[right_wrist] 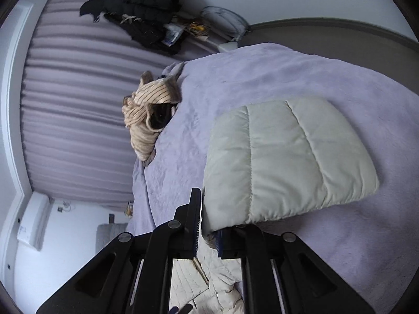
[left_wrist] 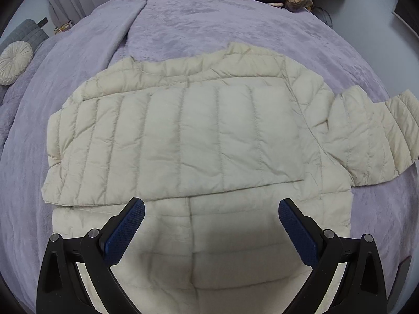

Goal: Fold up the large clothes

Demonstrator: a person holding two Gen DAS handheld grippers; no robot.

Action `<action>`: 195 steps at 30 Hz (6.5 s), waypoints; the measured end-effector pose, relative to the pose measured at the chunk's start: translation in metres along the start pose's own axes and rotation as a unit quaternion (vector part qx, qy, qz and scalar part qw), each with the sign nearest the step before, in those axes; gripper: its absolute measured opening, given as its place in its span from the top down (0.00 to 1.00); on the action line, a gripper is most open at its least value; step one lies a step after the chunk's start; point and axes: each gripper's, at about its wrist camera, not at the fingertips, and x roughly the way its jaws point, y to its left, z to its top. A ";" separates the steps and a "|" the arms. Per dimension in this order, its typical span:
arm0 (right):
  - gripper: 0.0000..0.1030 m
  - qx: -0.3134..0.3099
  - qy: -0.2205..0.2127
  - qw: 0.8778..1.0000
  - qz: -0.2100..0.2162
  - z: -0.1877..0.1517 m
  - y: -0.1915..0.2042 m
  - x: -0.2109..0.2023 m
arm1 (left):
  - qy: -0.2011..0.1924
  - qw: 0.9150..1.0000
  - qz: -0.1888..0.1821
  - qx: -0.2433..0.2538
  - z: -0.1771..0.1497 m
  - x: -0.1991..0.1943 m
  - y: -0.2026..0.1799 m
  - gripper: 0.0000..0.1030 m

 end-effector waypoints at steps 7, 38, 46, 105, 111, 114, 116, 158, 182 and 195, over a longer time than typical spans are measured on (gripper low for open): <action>0.90 -0.169 0.081 0.982 0.013 -0.061 0.110 0.062 | -0.019 0.998 0.014 -0.054 0.010 -0.004 0.067 0.00; 0.68 -0.209 0.182 0.952 -0.133 -0.225 0.118 0.192 | -0.034 0.988 -0.060 -0.138 0.009 0.017 0.185 0.00; 0.83 -0.380 0.219 0.894 -0.088 -0.278 0.179 0.220 | -0.051 0.975 -0.132 -0.173 0.009 0.009 0.217 0.00; 0.83 -0.224 0.225 0.928 -0.196 -0.152 0.045 0.227 | 0.012 0.987 -0.101 -0.126 0.020 0.056 0.182 0.94; 0.83 -0.235 0.218 0.923 -0.211 -0.154 0.045 0.227 | 0.003 0.988 -0.063 -0.141 0.021 0.048 0.203 0.94; 0.83 -0.234 0.213 0.924 -0.214 -0.153 0.049 0.221 | -0.013 0.987 -0.061 -0.145 0.021 0.031 0.212 0.94; 0.82 -0.244 0.206 0.924 -0.209 -0.157 0.058 0.215 | -0.033 0.987 -0.073 -0.139 0.023 0.015 0.211 0.94; 0.43 -0.271 0.228 0.907 -0.226 -0.173 0.082 0.146 | 0.019 0.995 -0.038 -0.092 0.012 0.002 0.172 0.94; 0.20 -0.274 0.255 0.897 -0.234 -0.225 0.101 0.078 | 0.028 0.996 0.021 -0.085 -0.059 -0.053 0.170 0.01; 0.12 -0.271 0.259 0.900 -0.223 -0.245 0.099 0.048 | 0.029 0.997 0.038 -0.061 -0.085 -0.076 0.168 0.01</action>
